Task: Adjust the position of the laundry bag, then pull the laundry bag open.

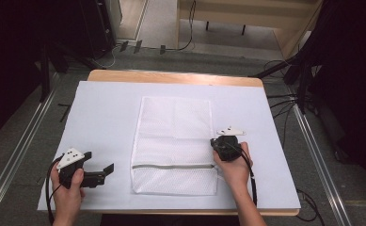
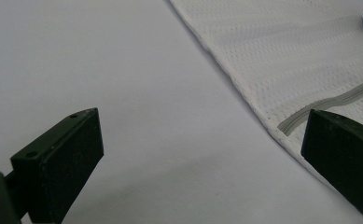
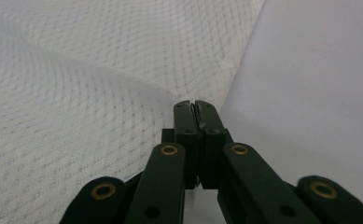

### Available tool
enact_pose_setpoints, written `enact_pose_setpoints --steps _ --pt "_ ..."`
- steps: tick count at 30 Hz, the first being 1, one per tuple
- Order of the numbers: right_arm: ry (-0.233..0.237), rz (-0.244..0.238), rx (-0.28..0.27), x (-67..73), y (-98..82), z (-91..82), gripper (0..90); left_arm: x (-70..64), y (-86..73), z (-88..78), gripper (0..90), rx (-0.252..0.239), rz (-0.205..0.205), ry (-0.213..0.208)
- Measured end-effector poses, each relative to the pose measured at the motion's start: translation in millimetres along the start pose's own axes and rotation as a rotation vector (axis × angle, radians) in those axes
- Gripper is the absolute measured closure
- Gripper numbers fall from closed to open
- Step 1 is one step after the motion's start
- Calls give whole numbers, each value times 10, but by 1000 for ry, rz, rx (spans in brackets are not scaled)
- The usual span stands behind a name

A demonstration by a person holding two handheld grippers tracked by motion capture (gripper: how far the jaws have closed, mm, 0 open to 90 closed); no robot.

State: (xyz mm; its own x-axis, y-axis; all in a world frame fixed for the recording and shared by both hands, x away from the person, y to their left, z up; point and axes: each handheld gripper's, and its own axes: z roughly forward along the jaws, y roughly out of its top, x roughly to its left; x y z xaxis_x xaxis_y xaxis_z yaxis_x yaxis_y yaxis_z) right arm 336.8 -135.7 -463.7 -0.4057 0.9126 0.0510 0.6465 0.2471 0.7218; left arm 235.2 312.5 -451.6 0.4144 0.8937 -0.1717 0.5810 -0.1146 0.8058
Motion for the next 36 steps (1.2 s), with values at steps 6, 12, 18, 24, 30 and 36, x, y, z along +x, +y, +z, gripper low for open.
enact_pose_setpoints --steps 6,12,18,24,30,36 --pt "-12 39 -111 -165 -57 -154 566 -8 2 10 0 -1 2 -6" --pt "-10 72 -103 -297 -282 -448 414 -29 1 15 0 -1 6 -8" --pt "-34 115 -92 -315 -639 -746 277 -75 18 42 0 -2 14 -24" --pt "-3 84 -114 -106 -739 -922 248 -148 38 55 0 -2 33 -45" --pt "116 92 -129 -103 -810 -836 468 -265 54 95 0 8 66 -61" --pt "119 89 -118 -55 -841 -691 536 -377 74 152 0 15 87 -90"
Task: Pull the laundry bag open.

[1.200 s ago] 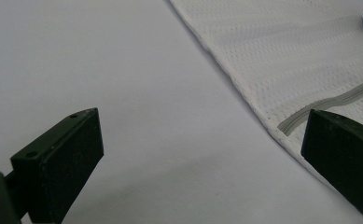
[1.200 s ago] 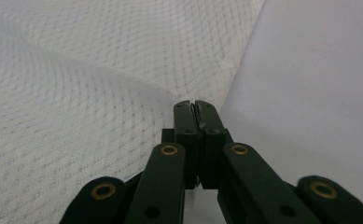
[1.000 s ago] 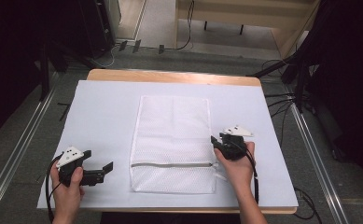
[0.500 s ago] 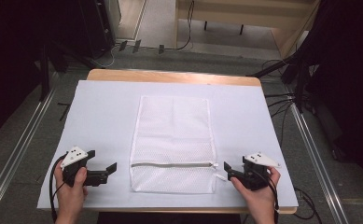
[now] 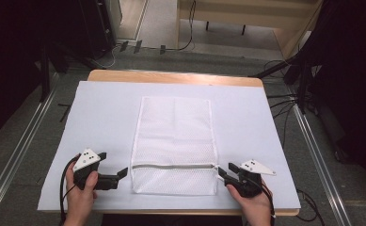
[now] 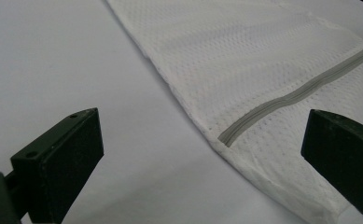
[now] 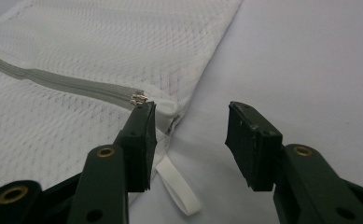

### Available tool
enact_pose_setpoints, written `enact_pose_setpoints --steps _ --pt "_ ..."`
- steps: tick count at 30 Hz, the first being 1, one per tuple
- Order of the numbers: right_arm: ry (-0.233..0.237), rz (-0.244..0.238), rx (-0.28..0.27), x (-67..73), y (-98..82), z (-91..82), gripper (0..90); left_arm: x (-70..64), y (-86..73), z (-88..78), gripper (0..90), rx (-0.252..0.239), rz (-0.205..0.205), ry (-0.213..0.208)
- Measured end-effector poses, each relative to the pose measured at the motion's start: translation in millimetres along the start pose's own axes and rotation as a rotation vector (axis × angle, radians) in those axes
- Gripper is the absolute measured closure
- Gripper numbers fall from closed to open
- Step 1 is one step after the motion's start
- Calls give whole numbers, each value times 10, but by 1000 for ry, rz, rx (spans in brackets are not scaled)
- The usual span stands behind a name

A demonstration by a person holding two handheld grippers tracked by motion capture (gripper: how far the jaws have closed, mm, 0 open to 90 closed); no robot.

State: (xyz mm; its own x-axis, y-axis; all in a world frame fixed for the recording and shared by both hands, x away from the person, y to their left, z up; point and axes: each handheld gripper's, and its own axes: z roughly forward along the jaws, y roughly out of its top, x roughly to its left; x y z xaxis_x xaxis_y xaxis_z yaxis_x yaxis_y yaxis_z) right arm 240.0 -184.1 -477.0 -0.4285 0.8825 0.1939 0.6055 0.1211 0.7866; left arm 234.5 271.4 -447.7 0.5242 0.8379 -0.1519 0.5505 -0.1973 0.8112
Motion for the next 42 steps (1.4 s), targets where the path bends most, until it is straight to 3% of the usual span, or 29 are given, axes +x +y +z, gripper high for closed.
enact_pose_setpoints --steps 3,7,14,23,30,36,39,42 --pt "-16 -11 47 15 -18 58 547 -34 8 28 0 4 7 -12" --pt "-16 -3 49 26 -28 66 571 -62 9 61 0 11 11 -22" --pt "64 -26 79 113 -28 95 556 -78 6 79 0 19 12 -26" --pt "46 -34 102 253 -58 76 487 -119 10 85 0 25 21 -34" --pt "4 -99 99 379 -87 112 472 -213 22 129 0 26 35 -65" --pt "-69 -127 88 422 -109 115 626 -422 52 220 0 22 40 -122" --pt "-83 -110 77 398 -108 115 794 -555 81 325 0 35 43 -154" --pt "-34 -69 77 340 -97 116 883 -697 147 450 42 46 48 -160"
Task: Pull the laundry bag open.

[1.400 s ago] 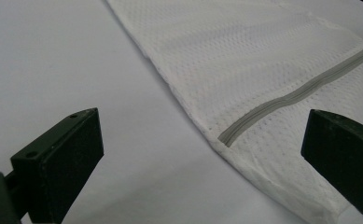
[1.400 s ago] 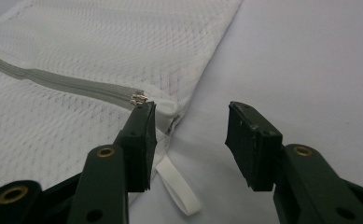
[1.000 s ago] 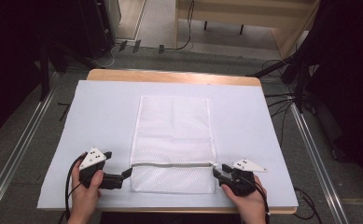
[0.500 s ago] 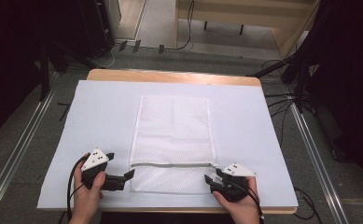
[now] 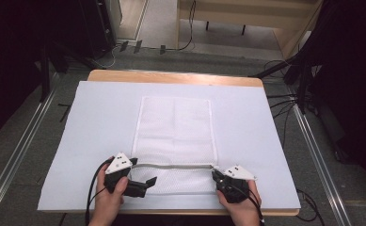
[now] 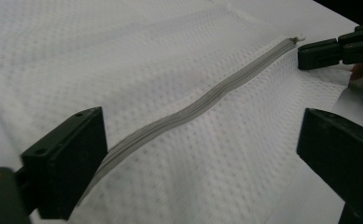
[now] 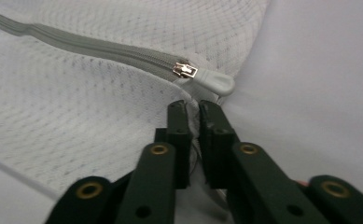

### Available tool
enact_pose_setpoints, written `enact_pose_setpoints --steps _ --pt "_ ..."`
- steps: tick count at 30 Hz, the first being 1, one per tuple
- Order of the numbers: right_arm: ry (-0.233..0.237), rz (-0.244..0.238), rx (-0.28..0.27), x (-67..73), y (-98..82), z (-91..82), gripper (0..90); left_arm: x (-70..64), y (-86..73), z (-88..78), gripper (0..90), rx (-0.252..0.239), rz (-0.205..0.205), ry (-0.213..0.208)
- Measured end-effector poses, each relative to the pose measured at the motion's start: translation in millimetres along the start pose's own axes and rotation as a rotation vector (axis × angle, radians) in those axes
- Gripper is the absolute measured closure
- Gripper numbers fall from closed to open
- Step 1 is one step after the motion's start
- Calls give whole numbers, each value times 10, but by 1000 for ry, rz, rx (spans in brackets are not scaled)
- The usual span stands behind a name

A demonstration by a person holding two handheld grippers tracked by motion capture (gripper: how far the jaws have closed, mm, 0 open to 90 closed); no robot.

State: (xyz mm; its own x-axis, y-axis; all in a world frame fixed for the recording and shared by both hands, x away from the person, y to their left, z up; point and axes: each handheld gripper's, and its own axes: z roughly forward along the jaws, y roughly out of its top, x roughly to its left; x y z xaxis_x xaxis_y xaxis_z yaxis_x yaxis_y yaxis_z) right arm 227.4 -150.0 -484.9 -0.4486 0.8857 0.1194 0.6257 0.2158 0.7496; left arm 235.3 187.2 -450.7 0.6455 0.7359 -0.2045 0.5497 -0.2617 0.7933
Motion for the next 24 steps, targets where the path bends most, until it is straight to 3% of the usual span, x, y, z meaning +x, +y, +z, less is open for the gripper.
enact_pose_setpoints --steps 5,10,12,15,19,24 --pt "9 -24 7 17 17 -7 892 -195 131 222 71 20 -15 -64" --pt "21 -28 5 32 37 -9 893 -425 256 509 171 86 -27 -55" --pt "23 -38 -8 34 51 -23 893 -520 330 621 302 115 -11 -26" --pt "33 -42 -24 35 67 -50 894 -620 454 738 486 115 8 -44" --pt "43 -52 -46 29 79 -80 895 -663 590 846 616 109 -7 -61" --pt "59 -51 -96 25 97 -133 895 -692 590 1010 744 163 0 -93"
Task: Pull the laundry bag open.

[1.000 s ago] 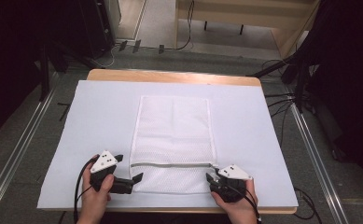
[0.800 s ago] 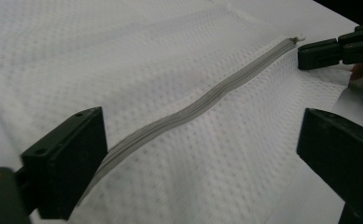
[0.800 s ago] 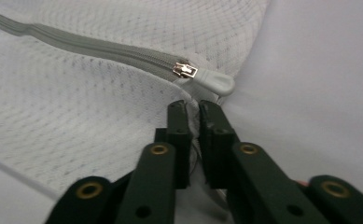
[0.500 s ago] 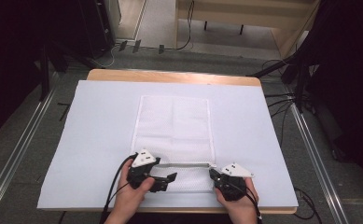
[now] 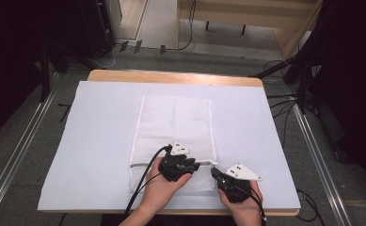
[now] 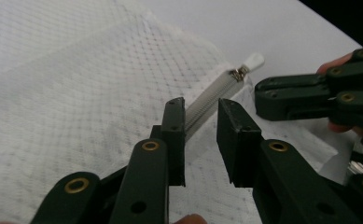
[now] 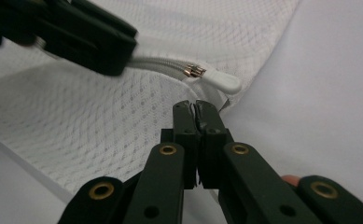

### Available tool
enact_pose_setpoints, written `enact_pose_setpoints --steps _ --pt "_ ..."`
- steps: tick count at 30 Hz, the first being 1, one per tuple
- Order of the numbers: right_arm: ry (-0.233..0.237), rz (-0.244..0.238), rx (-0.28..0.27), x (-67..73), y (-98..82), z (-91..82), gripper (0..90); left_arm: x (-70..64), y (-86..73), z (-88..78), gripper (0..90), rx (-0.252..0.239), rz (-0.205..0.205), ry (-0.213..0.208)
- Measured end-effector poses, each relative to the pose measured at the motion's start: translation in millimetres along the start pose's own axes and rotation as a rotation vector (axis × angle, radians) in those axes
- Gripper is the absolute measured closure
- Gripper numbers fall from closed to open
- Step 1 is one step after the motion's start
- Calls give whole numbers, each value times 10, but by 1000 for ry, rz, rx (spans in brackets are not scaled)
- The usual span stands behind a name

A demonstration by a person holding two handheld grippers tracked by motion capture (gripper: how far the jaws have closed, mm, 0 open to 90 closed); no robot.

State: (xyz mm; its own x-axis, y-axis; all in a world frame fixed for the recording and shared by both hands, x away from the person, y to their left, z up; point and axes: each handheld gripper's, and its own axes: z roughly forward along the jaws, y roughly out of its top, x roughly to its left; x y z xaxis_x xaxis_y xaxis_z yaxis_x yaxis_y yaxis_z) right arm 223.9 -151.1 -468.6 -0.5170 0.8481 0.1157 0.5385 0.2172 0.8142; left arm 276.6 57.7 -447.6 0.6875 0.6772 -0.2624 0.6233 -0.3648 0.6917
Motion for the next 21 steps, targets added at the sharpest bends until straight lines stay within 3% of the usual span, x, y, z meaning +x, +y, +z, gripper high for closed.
enact_pose_setpoints --steps 4,6,10,17,21 --pt "15 -3 -38 7 23 -35 896 50 -11 117 798 68 -5 -4" --pt "14 -9 -45 21 29 -38 896 85 14 101 772 45 -47 -28" --pt "15 -18 -47 40 28 -18 896 75 111 41 687 0 -64 -60" --pt "20 -28 -38 78 25 3 896 -45 287 88 551 -25 -71 -53" --pt "21 -33 -41 95 26 9 897 -129 360 191 507 2 -73 -29"
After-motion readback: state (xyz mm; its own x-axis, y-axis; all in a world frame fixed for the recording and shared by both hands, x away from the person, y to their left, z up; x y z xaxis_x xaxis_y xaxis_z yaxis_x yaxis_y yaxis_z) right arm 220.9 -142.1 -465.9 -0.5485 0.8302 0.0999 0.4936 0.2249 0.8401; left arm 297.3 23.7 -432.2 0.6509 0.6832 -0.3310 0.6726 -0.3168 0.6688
